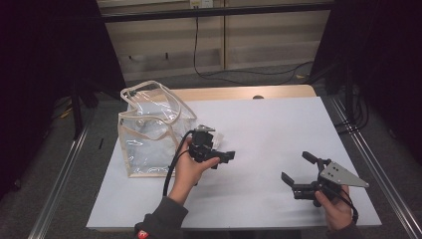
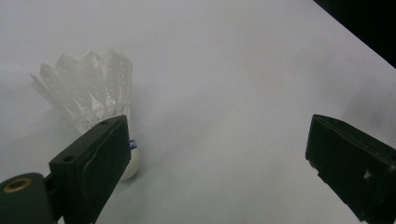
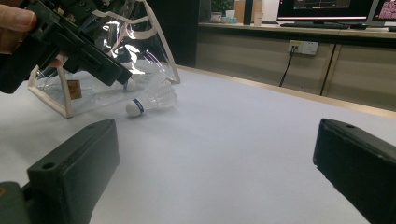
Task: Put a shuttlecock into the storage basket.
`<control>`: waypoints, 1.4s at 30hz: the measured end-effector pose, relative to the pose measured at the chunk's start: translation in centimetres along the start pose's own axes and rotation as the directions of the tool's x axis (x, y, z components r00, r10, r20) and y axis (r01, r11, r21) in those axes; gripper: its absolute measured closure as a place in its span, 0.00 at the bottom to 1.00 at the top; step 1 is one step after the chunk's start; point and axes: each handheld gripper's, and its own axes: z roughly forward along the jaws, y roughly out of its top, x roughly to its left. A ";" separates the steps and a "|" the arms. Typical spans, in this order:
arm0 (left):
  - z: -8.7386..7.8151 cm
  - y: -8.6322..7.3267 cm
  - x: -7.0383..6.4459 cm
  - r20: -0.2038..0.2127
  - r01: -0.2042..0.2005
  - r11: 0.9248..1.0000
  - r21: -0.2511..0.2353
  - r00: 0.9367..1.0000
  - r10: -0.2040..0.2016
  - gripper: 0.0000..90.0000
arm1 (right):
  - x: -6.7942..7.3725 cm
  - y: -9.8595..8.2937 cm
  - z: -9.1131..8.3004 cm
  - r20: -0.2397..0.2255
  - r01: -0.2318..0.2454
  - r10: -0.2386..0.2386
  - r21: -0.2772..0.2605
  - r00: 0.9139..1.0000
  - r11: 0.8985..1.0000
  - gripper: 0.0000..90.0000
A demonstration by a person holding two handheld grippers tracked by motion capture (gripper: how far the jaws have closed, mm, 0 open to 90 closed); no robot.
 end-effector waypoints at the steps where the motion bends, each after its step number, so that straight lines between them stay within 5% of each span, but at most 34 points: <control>1: 0.1 0.0 0.0 -0.005 0.001 1.000 -0.003 1.000 -0.001 0.08 | 0.0 0.0 0.0 0.002 -0.004 0.004 -0.001 1.000 1.000 0.00; 20: 1.8 -0.2 0.4 -0.070 0.007 1.000 -0.004 0.998 -0.008 0.13 | 0.0 -0.1 0.0 0.001 -0.004 0.004 0.003 1.000 1.000 0.00; 42: 2.8 -0.7 0.9 -0.168 0.037 0.999 -0.010 0.985 -0.038 0.20 | 0.0 0.0 0.0 -0.003 0.000 0.000 0.004 1.000 1.000 0.00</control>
